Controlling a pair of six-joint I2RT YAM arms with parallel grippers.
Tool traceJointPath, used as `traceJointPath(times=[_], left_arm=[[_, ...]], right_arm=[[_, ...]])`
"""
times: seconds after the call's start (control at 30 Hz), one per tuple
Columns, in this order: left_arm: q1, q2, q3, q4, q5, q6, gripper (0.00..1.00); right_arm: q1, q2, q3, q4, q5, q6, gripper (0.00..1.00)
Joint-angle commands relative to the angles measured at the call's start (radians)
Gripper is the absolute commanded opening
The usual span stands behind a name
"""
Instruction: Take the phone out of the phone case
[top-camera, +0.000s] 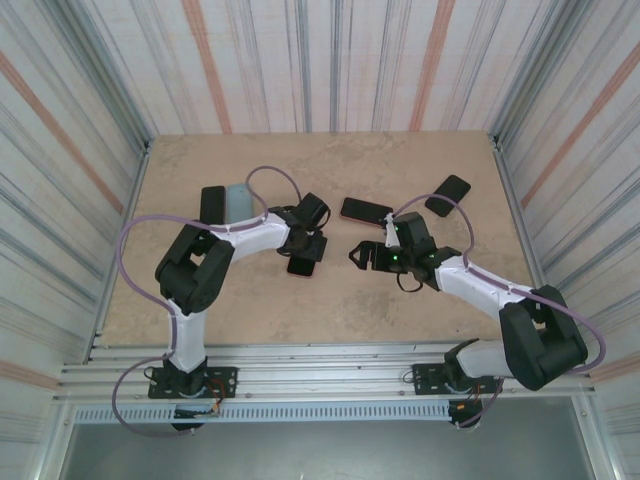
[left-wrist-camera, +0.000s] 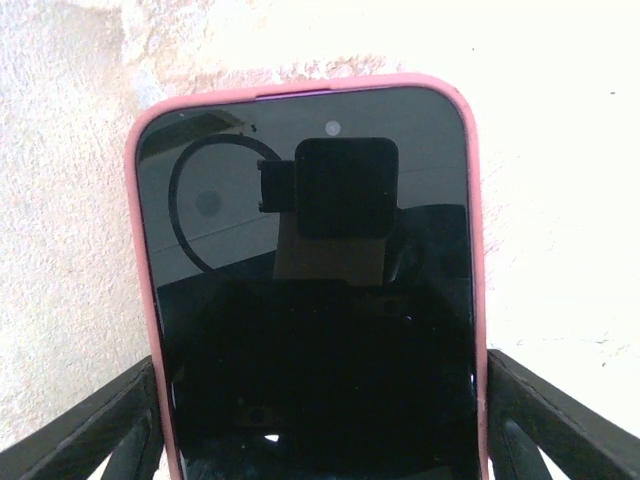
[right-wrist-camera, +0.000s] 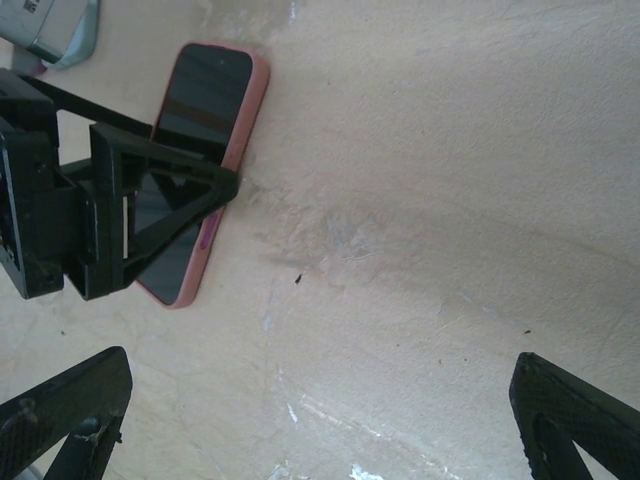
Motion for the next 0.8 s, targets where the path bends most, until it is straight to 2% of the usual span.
traceJointPath(times=[0.0,0.37,0.53,0.77], left_arm=[[-0.008,0.022,-0.02,-0.016,0.01,-0.047,0.71],[0.024,-0.077,0.03,-0.027,0.059,-0.09,0.66],[0.064,-0.147,0.016,0.013,0.136,-0.135,0.65],[0.078,-0.216,-0.012,0.09,0.238,-0.222,0.64]], right_arm=[[-0.013,0.007,-0.012,0.015,-0.038,0.003,0.99],[-0.013,0.065,-0.065,0.236,-0.184,0.139,0.96],[-0.003,0.093,-0.091,0.351,-0.236,0.207,0.94],[0.073,0.145,-0.049,0.441,-0.234,0.276,0.88]])
